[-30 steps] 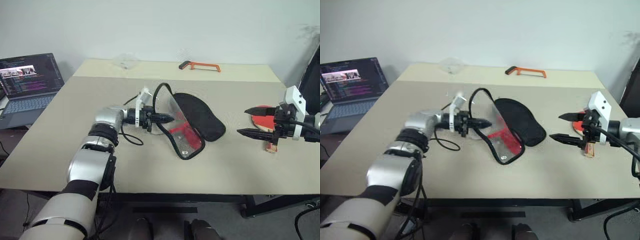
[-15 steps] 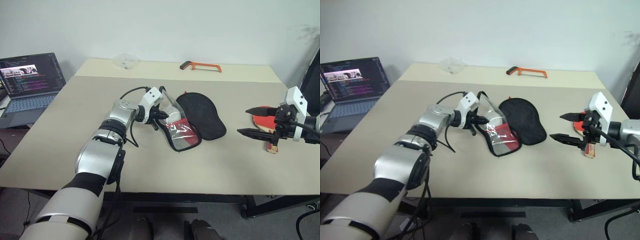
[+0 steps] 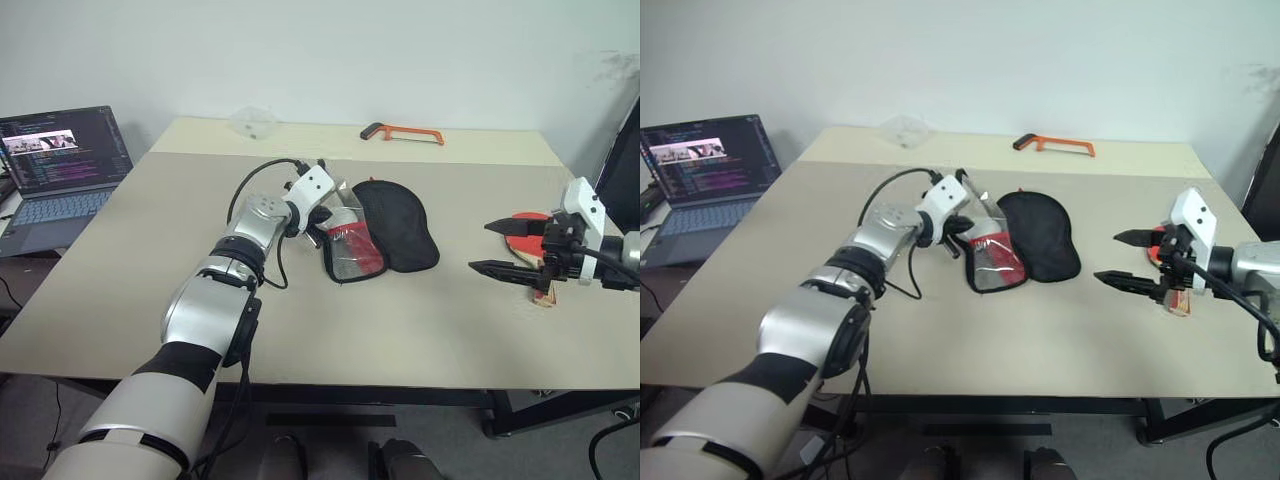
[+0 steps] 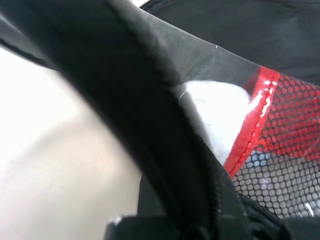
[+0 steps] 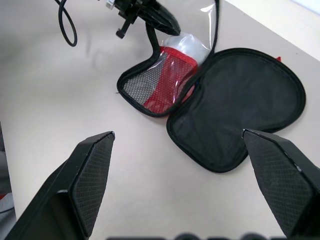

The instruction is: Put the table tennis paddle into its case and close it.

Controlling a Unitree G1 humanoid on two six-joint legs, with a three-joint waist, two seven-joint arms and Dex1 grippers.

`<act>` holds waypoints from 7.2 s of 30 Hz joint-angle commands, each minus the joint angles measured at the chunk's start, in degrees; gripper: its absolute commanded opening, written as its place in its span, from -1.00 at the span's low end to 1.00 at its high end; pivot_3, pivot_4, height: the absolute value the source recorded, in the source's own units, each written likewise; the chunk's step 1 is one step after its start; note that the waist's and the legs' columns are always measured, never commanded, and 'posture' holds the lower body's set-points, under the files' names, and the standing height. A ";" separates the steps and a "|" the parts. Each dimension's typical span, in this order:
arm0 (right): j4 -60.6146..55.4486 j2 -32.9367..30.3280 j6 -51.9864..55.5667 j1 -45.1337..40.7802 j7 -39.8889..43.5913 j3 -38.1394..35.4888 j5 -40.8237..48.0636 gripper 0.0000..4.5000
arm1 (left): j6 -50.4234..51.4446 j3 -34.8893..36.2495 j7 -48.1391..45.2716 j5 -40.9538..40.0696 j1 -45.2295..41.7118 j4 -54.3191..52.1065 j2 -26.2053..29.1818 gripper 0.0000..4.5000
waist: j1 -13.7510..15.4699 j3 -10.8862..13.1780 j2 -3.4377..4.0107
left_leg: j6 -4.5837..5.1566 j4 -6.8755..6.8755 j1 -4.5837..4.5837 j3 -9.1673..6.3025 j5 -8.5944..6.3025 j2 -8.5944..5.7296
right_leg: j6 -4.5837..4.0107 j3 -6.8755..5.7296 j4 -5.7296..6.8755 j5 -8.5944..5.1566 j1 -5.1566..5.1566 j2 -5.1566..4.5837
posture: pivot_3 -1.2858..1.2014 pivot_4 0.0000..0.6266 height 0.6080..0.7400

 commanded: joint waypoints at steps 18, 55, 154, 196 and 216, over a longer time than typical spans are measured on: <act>18.05 23.15 12.55 -17.98 -36.86 1.96 -9.98 1.00 | -1.66 3.50 -24.61 -4.40 3.90 -10.92 14.53 0.18 | -1.32 0.04 0.06 | 0.01 -0.10 0.02 0.01 0.02 0.07 | -0.34 -0.01 0.06 0.17 -0.03 0.05 | 0.03 -0.52 1.00; 32.82 39.28 8.07 -25.01 -45.12 -1.05 -10.68 1.00 | 23.91 8.97 -19.00 -15.03 25.11 -44.96 24.23 0.99 | -2.66 0.10 0.18 | 0.05 0.01 -0.14 -0.86 0.06 0.10 | -0.71 -0.87 0.74 -0.03 -0.05 0.13 | 0.03 -0.52 1.00; 55.96 40.97 -8.05 -31.25 -64.75 -1.83 -22.57 -0.99 | 32.61 11.05 -16.35 -26.89 38.60 -67.48 30.67 1.00 | -3.01 0.15 0.25 | 0.04 -0.22 0.17 -1.10 0.07 0.28 | -1.15 -0.96 0.86 -0.31 0.06 0.39 | 0.03 -0.52 1.00; 37.89 35.10 16.01 -23.10 -82.82 -19.35 -23.02 0.99 | 30.55 8.47 -26.89 -29.87 34.94 -65.31 28.41 1.00 | -2.93 0.19 0.31 | 0.05 -0.31 0.18 -1.03 0.07 0.26 | -1.14 -0.88 0.81 -0.38 0.03 0.38 | 0.03 -0.52 1.00; 31.82 36.81 13.70 -29.29 -82.15 -14.11 -22.80 -0.53 | 30.52 8.94 -25.13 -29.79 36.02 -65.60 28.63 1.00 | -3.18 0.40 0.65 | 0.05 -0.31 0.18 -0.97 0.07 0.25 | -1.04 -0.80 0.79 -0.42 0.01 0.37 | 0.03 -0.52 1.00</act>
